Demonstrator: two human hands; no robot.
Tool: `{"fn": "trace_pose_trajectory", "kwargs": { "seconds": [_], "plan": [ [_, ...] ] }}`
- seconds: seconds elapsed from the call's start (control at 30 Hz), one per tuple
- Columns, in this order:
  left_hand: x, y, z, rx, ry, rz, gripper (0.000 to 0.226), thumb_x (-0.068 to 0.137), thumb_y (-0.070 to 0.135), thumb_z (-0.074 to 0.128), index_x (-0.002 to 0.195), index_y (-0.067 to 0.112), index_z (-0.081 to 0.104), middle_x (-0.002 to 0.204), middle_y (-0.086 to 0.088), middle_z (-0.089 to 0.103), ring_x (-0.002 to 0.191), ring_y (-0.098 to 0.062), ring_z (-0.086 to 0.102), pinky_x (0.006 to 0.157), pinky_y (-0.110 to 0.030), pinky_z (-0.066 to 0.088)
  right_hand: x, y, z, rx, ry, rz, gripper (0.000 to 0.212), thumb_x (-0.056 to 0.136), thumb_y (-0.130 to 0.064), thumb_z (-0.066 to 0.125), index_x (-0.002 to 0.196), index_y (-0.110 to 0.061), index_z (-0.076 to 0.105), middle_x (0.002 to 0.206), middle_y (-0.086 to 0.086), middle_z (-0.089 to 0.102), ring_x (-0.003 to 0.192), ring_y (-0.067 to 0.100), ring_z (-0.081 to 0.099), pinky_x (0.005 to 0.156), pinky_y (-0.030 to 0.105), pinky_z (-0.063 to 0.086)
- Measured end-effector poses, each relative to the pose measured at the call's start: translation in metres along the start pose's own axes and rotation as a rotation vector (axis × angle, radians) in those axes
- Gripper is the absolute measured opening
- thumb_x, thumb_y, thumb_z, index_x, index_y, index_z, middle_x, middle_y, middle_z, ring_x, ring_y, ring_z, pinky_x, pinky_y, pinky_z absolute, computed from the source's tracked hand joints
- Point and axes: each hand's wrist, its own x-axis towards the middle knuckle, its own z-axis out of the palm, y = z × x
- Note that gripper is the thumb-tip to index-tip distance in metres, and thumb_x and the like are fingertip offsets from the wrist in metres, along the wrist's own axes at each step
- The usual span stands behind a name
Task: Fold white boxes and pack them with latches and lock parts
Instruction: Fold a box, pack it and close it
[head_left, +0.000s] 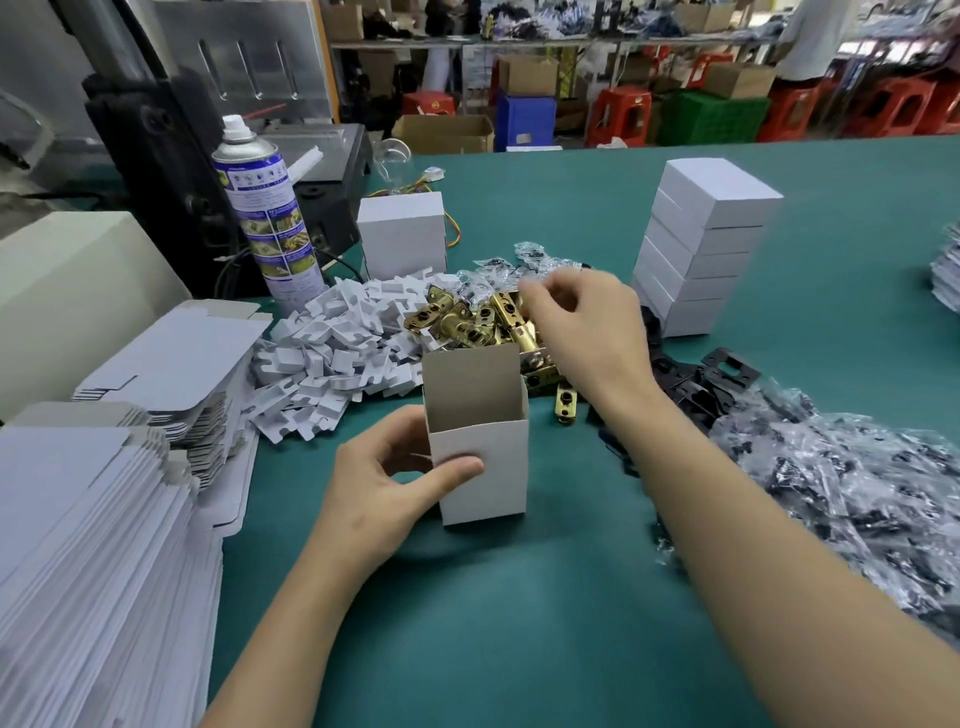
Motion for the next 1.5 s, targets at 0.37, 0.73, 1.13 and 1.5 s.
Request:
{"fn": "trace_pose_trajectory", "kwargs": {
  "seconds": [0.37, 0.73, 1.13, 1.5],
  "plan": [
    [-0.001, 0.004, 0.0, 0.035, -0.026, 0.041, 0.034, 0.071, 0.05, 0.083, 0.104, 0.046, 0.076, 0.101, 0.015, 0.08, 0.093, -0.01, 0.075, 0.082, -0.021, 0.058, 0.082, -0.013, 0.042, -0.702, -0.397, -0.071, 0.028, 0.092, -0.036, 0.064, 0.105, -0.013, 0.073, 0.1, 0.007, 0.072, 0.096, 0.03, 0.067, 0.081, 0.038, 0.059],
    [-0.003, 0.003, 0.001, 0.083, -0.025, 0.085, 0.035, 0.073, 0.049, 0.085, 0.106, 0.037, 0.077, 0.1, 0.012, 0.08, 0.092, -0.014, 0.074, 0.081, -0.025, 0.059, 0.073, -0.011, 0.023, -0.462, -0.303, -0.051, 0.008, 0.084, -0.022, 0.068, 0.09, -0.024, 0.073, 0.097, -0.003, 0.071, 0.098, 0.024, 0.067, 0.079, 0.036, 0.057],
    [-0.005, 0.003, 0.007, 0.128, 0.085, 0.057, 0.036, 0.074, 0.059, 0.078, 0.105, 0.042, 0.071, 0.099, 0.02, 0.077, 0.093, -0.006, 0.072, 0.061, -0.02, 0.056, -0.019, -0.07, -0.083, 0.336, 0.164, -0.142, 0.006, 0.091, -0.03, 0.074, 0.094, -0.025, 0.076, 0.071, -0.003, 0.073, 0.064, 0.007, 0.061, 0.072, 0.038, 0.059],
    [-0.004, 0.003, 0.004, 0.165, 0.089, 0.063, 0.037, 0.077, 0.062, 0.074, 0.108, 0.042, 0.07, 0.1, 0.019, 0.076, 0.094, -0.008, 0.073, 0.063, -0.028, 0.06, -0.06, -0.045, -0.039, 0.33, 0.094, -0.042, 0.005, 0.09, -0.028, 0.078, 0.087, -0.024, 0.075, 0.068, -0.007, 0.073, 0.061, 0.002, 0.065, 0.064, 0.02, 0.051]
  ]
}}
